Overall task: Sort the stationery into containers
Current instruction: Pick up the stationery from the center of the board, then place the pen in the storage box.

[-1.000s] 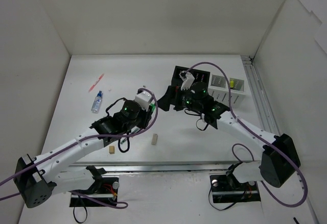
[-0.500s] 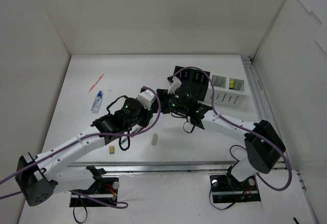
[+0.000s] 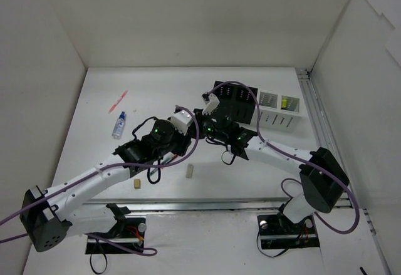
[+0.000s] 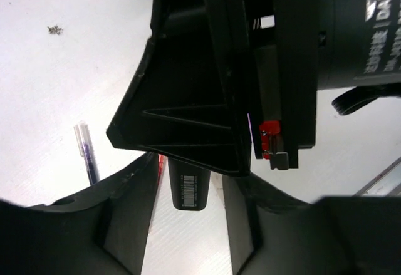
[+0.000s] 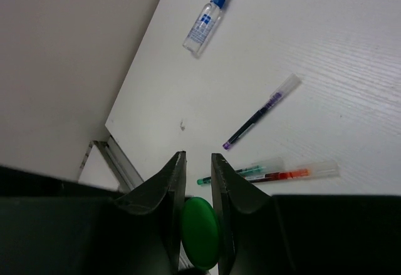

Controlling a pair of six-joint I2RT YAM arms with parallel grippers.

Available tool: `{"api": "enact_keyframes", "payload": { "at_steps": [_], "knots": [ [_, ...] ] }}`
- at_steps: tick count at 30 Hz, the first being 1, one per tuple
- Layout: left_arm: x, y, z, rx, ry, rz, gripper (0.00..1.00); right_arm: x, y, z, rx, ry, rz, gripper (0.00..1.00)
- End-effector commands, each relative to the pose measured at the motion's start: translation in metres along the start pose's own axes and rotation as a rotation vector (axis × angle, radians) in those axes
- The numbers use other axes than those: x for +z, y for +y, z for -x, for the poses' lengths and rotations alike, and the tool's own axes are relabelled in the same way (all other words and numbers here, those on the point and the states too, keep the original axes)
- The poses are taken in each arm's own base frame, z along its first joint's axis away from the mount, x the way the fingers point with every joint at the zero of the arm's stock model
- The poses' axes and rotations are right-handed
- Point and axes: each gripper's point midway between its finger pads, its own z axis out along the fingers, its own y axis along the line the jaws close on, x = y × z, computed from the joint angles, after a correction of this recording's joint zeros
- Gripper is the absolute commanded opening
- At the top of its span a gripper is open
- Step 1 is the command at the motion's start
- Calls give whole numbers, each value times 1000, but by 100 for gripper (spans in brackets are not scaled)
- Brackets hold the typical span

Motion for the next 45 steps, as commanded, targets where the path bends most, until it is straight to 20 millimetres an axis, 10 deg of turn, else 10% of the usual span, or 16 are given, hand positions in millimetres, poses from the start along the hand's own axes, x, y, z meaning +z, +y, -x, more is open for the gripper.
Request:
{"api": "enact_keyframes", "payload": {
  "at_steps": [1,9,19,27,36,45],
  "knots": [
    [-11,-3,69,-20,-210,-5,43,-12,28,34,-59,-118,36,2],
    [-25,18,64,-70,-227,57,99,-52,-18,91,-164,-251,-214,0],
    [-36,106,24,-269,-174,243,100,-212,-144,217,-296,-598,-848,0],
    [-26,141,-7,-385,-87,256,99,-305,-234,263,-261,-643,-1129,0],
    [-16,149,-29,-401,-17,294,100,-276,-315,270,-280,-536,-1099,1],
    [6,162,-48,-396,50,315,100,-267,-350,250,-218,-495,-1140,10]
  ]
}}
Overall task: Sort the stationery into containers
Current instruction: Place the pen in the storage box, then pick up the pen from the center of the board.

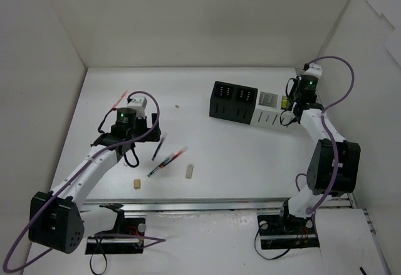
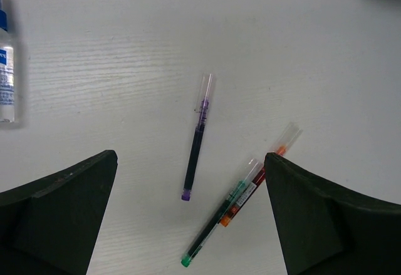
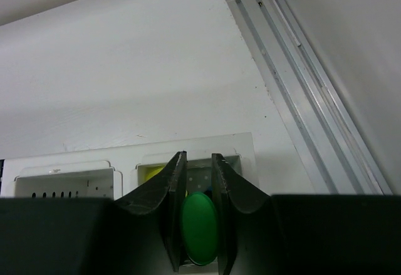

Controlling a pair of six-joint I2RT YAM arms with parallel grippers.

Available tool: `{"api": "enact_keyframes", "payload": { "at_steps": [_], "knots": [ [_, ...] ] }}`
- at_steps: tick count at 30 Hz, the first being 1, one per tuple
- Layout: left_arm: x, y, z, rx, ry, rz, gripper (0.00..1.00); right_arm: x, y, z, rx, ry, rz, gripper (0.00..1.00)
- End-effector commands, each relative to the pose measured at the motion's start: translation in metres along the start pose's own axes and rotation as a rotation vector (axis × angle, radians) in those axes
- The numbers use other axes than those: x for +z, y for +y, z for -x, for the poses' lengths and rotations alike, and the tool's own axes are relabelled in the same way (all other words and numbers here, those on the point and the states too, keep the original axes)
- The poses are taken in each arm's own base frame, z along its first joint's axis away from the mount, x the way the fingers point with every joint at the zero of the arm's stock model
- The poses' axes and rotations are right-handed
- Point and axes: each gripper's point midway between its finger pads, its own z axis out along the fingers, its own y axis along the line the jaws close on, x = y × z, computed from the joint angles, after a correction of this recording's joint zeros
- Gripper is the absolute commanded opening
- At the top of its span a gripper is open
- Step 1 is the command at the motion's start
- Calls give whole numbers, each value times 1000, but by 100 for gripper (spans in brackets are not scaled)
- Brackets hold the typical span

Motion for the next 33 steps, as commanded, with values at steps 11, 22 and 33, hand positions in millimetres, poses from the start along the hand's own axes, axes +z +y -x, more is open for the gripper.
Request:
{"api": "enact_keyframes", "payload": {
  "at_steps": [11,22,33],
  "knots": [
    [55,3,-8,32,96,-3,93,-41,5,59,65,-141,46,75],
    [92,3,-37,88,237,52,65,-135,19,94,158,-274,199,98],
    [112,-12,-56,171,360,74,20,-171,8,71,212,-259,182,98]
  ]
}}
